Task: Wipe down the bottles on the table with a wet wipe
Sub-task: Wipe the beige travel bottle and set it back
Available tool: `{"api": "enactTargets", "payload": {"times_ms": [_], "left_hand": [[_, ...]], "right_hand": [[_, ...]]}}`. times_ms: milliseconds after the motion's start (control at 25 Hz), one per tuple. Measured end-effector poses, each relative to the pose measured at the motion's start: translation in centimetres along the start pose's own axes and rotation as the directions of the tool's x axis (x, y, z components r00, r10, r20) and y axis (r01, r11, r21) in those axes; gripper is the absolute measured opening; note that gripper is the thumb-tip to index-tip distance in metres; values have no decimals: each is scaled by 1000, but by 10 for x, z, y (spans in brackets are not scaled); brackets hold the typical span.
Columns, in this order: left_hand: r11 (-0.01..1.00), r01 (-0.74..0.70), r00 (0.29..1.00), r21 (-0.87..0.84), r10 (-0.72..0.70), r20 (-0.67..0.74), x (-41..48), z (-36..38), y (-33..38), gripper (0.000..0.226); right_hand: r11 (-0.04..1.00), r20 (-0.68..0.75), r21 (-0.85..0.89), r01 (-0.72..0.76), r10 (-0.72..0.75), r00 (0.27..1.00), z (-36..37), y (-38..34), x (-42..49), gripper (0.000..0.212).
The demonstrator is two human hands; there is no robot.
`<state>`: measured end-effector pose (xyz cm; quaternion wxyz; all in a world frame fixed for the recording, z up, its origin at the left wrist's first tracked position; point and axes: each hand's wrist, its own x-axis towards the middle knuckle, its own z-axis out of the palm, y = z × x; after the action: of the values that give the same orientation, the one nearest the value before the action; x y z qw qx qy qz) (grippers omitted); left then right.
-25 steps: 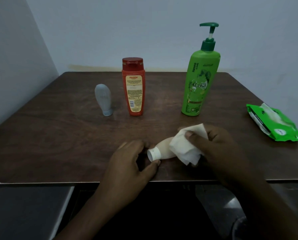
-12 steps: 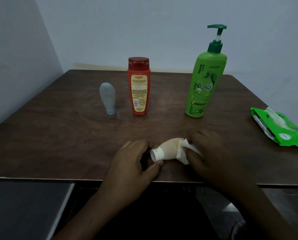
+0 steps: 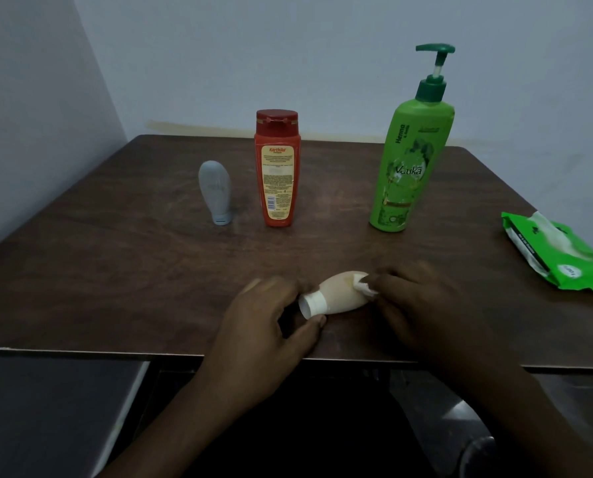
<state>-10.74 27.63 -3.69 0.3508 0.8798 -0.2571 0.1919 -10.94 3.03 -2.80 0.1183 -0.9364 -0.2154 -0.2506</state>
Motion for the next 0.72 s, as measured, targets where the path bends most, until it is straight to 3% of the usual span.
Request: {"api": "enactTargets", "payload": {"times_ms": [160,360,600,720], "left_hand": [[1000,-5,1000,-1,5,8,-1,1,0,31],[999,15,1000,-52,-15,-4,-1,-1,-1,33],[999,23,1000,-34,-23,-10,1,-2,3,26],[999,27,1000,-36,-27,-14,0,-1,0,30]], "right_hand": [[991,-169,-47,-123,114,979,10,-3,3,28],[996,1,61,64,-64,998,11,-54,-11,33],[985,-99,-2,-175,174,980,15,0,2,22],[993,-82,-45,-113,109,991,18,-33,-5,31]]}}
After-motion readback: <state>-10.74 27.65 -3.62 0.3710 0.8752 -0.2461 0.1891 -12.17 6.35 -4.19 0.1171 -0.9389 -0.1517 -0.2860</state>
